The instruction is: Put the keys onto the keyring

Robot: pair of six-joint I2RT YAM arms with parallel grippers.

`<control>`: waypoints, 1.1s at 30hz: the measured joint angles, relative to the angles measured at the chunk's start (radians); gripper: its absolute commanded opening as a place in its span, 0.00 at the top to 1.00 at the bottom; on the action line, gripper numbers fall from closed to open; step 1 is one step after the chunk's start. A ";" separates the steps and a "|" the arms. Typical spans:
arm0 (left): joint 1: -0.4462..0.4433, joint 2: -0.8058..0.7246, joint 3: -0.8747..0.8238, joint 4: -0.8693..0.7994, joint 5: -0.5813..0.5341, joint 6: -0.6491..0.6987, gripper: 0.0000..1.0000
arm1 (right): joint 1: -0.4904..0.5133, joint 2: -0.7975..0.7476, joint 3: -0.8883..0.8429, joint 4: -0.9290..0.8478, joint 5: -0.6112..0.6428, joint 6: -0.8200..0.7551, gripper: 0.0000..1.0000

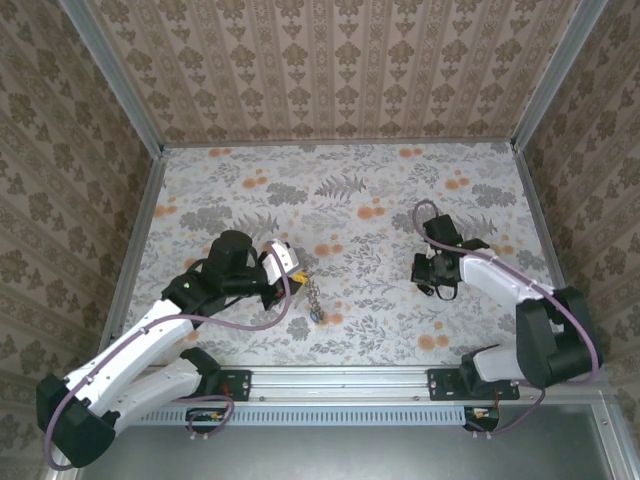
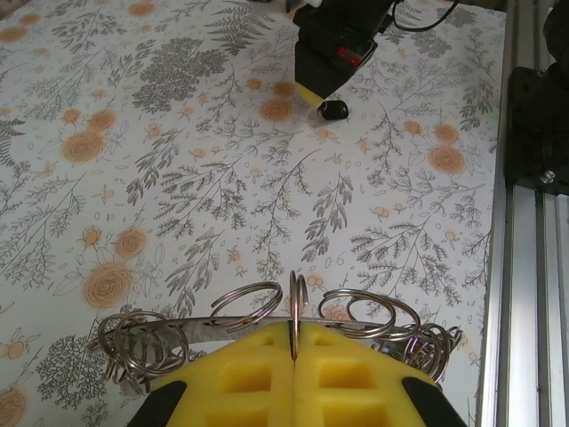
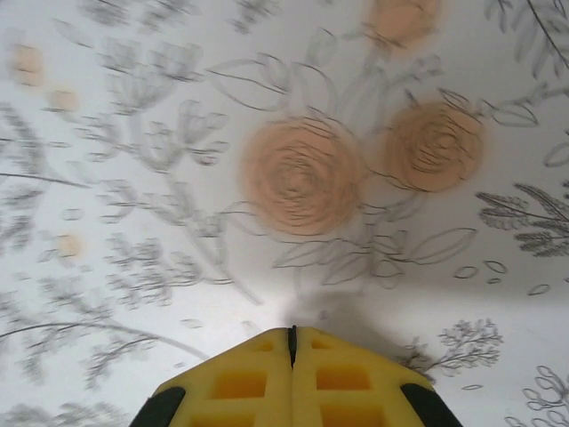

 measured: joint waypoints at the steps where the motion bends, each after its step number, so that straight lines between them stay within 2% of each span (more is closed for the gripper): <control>1: 0.000 0.002 -0.002 0.006 0.003 -0.003 1.00 | 0.011 -0.036 -0.009 0.012 -0.013 -0.012 1.00; 6: 0.000 0.031 -0.005 0.034 0.014 -0.011 1.00 | 0.113 -0.260 -0.043 0.081 -0.082 -0.060 1.00; 10: 0.000 0.071 -0.005 0.057 0.014 -0.010 1.00 | 0.197 -0.343 -0.043 0.165 -0.152 -0.078 1.00; 16: -0.002 0.127 -0.005 0.090 0.014 -0.012 1.00 | 0.320 -0.343 -0.037 0.289 -0.264 -0.117 1.00; 21: -0.010 0.138 0.006 0.109 0.017 -0.015 1.00 | 0.373 -0.308 0.021 0.374 -0.332 -0.151 1.00; 33: -0.021 0.152 0.021 0.127 0.024 -0.023 1.00 | 0.501 -0.201 0.114 0.501 -0.340 -0.175 1.00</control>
